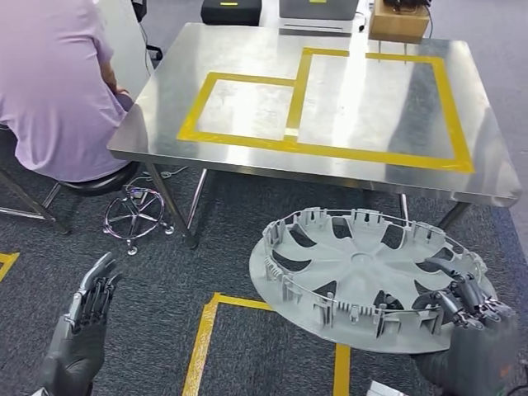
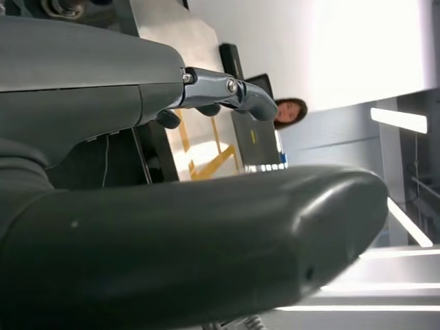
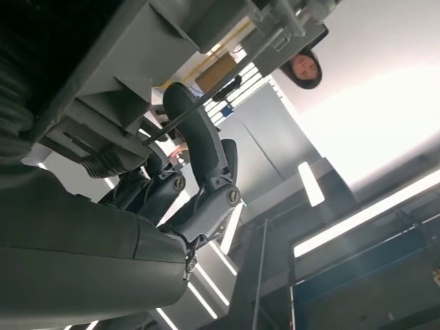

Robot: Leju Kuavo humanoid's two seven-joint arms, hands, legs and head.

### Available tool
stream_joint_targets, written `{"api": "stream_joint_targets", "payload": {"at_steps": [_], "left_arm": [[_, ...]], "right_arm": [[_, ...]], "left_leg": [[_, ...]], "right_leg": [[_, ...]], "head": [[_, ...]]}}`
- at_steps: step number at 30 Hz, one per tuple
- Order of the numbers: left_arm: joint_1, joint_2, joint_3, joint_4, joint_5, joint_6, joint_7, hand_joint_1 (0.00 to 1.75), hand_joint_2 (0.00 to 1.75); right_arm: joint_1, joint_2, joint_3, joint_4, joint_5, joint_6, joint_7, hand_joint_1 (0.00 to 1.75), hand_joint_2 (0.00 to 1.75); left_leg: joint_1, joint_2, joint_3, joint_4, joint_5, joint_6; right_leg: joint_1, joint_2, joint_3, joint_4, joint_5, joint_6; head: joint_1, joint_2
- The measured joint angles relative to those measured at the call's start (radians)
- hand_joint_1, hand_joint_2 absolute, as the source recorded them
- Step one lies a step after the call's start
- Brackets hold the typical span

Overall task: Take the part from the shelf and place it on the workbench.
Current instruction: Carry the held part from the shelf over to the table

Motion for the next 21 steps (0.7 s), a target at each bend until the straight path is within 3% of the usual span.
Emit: {"api": "stream_joint_targets", "payload": {"at_steps": [1, 3, 5, 6, 7, 8, 9, 11, 12, 15, 21], "left_arm": [[-0.001, 0.000, 0.000, 0.000, 0.000, 0.000, 0.000, 0.00, 0.00], [-0.001, 0.001, 0.000, 0.000, 0.000, 0.001, 0.000, 0.00, 0.00], [0.002, 0.001, -0.001, 0.001, 0.000, 0.003, 0.000, 0.00, 0.00], [0.003, 0.002, -0.001, 0.001, 0.000, 0.003, 0.000, 0.00, 0.00], [0.004, 0.003, -0.001, 0.001, 0.000, 0.004, 0.000, 0.00, 0.00], [0.004, 0.004, -0.001, 0.001, 0.000, 0.005, -0.001, 0.00, 0.00], [0.005, 0.005, -0.001, 0.001, 0.000, 0.005, -0.002, 0.00, 0.00], [0.005, 0.006, -0.001, 0.001, 0.000, 0.005, -0.004, 0.00, 0.00], [0.005, 0.006, -0.001, 0.001, 0.000, 0.005, -0.004, 0.00, 0.00], [0.007, 0.007, -0.001, 0.001, 0.000, 0.005, -0.004, 0.00, 0.00], [0.014, 0.007, 0.000, 0.001, -0.001, 0.005, -0.004, 0.00, 0.00]], "right_arm": [[-0.001, 0.000, 0.000, -0.001, 0.000, 0.000, 0.000, 1.75, 1.75], [-0.002, 0.001, 0.000, -0.002, 0.001, 0.000, 0.000, 1.75, 1.75], [-0.002, 0.002, 0.000, -0.002, 0.003, -0.001, -0.001, 1.75, 1.75], [-0.001, 0.003, 0.000, -0.002, 0.005, -0.002, -0.001, 1.75, 1.75], [0.000, 0.003, 0.000, -0.001, 0.006, -0.003, -0.001, 1.75, 1.75], [0.001, 0.003, 0.000, -0.001, 0.008, -0.004, -0.001, 1.75, 1.75], [0.002, 0.003, 0.000, -0.001, 0.010, -0.005, -0.001, 1.75, 1.75], [0.002, 0.003, 0.000, -0.001, 0.013, -0.005, -0.001, 1.75, 1.75], [0.001, 0.003, 0.000, -0.002, 0.015, -0.005, -0.001, 1.75, 1.75], [0.003, 0.004, 0.001, -0.002, 0.020, -0.006, 0.000, 1.75, 1.75], [0.011, 0.005, 0.002, -0.002, 0.033, -0.009, 0.000, 1.75, 1.75]], "left_leg": [[0.003, -0.019, -0.006, 0.019, -0.016, -0.005], [0.006, -0.073, -0.047, 0.117, -0.074, -0.011], [0.006, -0.096, -0.107, 0.243, -0.125, -0.012], [0.006, -0.099, -0.124, 0.273, -0.126, -0.011], [0.006, -0.100, -0.124, 0.266, -0.108, -0.008], [0.006, -0.101, -0.106, 0.221, -0.072, -0.004], [0.005, -0.104, -0.079, 0.154, -0.032, 0.002], [0.002, -0.110, -0.033, 0.041, 0.013, 0.012], [0.001, -0.113, -0.024, 0.014, 0.019, 0.012], [0.000, -0.114, -0.024, 0.003, 0.017, 0.007], [-0.006, -0.115, -0.025, 0.004, 0.019, 0.016]], "right_leg": [[-0.002, 0.010, -0.001, -0.002, 0.003, -0.006], [-0.004, 0.027, -0.001, -0.004, 0.006, -0.017], [-0.002, 0.043, -0.002, -0.003, 0.006, -0.022], [0.000, 0.051, -0.002, -0.002, 0.005, -0.023], [0.001, 0.059, -0.001, -0.001, 0.005, -0.023], [0.002, 0.065, 0.001, 0.000, 0.004, -0.023], [0.003, 0.071, 0.002, 0.001, 0.004, -0.022], [0.006, 0.078, 0.000, 0.004, 0.002, -0.016], [0.007, 0.079, -0.002, 0.007, 0.000, -0.014], [0.007, 0.079, -0.006, 0.009, 0.000, -0.013], [0.001, 0.079, -0.004, 0.001, 0.006, -0.002]], "head": [[-0.002, 0.000], [-0.009, 0.000], [-0.011, 0.000], [-0.011, 0.000], [-0.012, 0.000], [-0.012, 0.000], [-0.012, 0.000], [-0.011, 0.000], [-0.011, 0.000], [-0.010, 0.000], [-0.010, 0.000]]}}
